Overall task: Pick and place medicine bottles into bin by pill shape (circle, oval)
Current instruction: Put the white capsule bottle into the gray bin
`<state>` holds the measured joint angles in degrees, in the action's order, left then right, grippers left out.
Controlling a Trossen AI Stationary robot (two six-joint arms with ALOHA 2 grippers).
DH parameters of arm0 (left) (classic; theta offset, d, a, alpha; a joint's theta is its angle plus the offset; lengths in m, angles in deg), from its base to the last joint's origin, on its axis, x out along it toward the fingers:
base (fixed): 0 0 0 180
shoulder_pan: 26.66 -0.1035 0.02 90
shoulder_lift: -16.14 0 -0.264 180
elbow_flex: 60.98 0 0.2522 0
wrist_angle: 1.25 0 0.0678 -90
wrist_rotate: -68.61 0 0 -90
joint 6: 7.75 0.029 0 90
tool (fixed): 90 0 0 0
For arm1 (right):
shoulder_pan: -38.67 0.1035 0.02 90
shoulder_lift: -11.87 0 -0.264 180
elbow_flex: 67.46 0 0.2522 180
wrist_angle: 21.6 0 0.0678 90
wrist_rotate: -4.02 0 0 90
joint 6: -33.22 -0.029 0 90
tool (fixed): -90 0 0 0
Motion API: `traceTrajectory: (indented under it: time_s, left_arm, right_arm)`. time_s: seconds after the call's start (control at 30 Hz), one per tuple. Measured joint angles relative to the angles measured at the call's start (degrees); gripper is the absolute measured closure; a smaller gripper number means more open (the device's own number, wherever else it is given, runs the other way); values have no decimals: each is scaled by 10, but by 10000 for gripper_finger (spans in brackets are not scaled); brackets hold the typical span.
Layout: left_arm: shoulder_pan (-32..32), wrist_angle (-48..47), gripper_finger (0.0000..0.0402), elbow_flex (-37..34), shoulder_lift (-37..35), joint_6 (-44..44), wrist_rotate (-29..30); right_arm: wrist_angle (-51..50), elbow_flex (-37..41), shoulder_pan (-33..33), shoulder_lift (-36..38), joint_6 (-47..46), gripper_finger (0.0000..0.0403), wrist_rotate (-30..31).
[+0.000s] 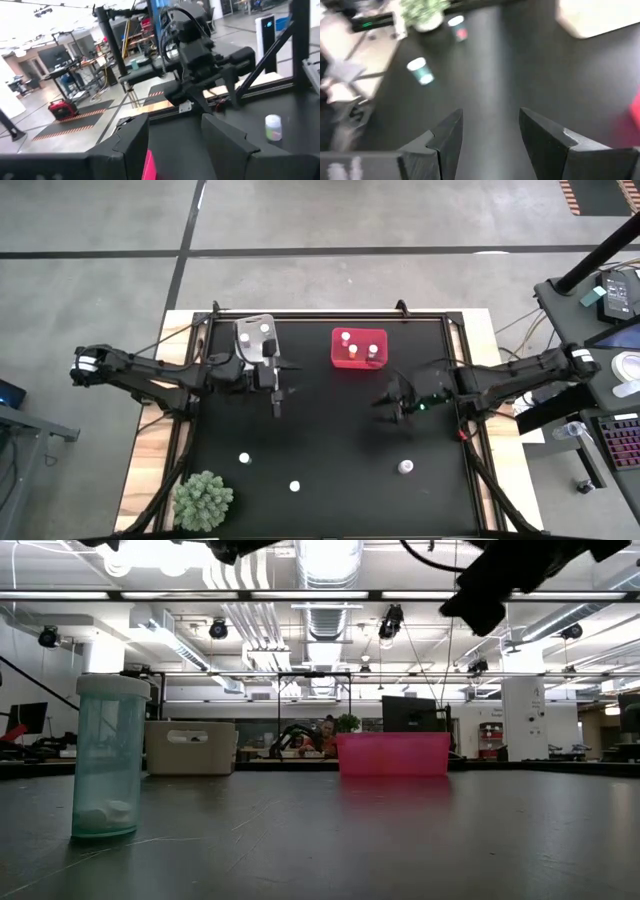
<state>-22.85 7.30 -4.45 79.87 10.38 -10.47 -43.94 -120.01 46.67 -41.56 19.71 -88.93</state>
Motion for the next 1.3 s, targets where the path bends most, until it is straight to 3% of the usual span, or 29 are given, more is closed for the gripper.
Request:
traceTrajectory:
  time_s: [0.2, 0.7, 1.03, 1.3]
  left_arm:
    - [21, 11, 234, 0, 0, 0, 0]
    - [28, 26, 234, 0, 0, -15, 0]
    - [28, 45, 234, 0, 0, -15, 0]
    - [28, 74, 234, -1, 0, -14, 0]
  right_arm:
    - [-47, -3, 91, 0, -100, 218, 9]
    - [-373, -76, 328, -10, -375, 218, 123]
    - [-367, -27, 489, -32, -519, 218, 252]
    - [-253, 22, 520, -127, -512, 218, 287]
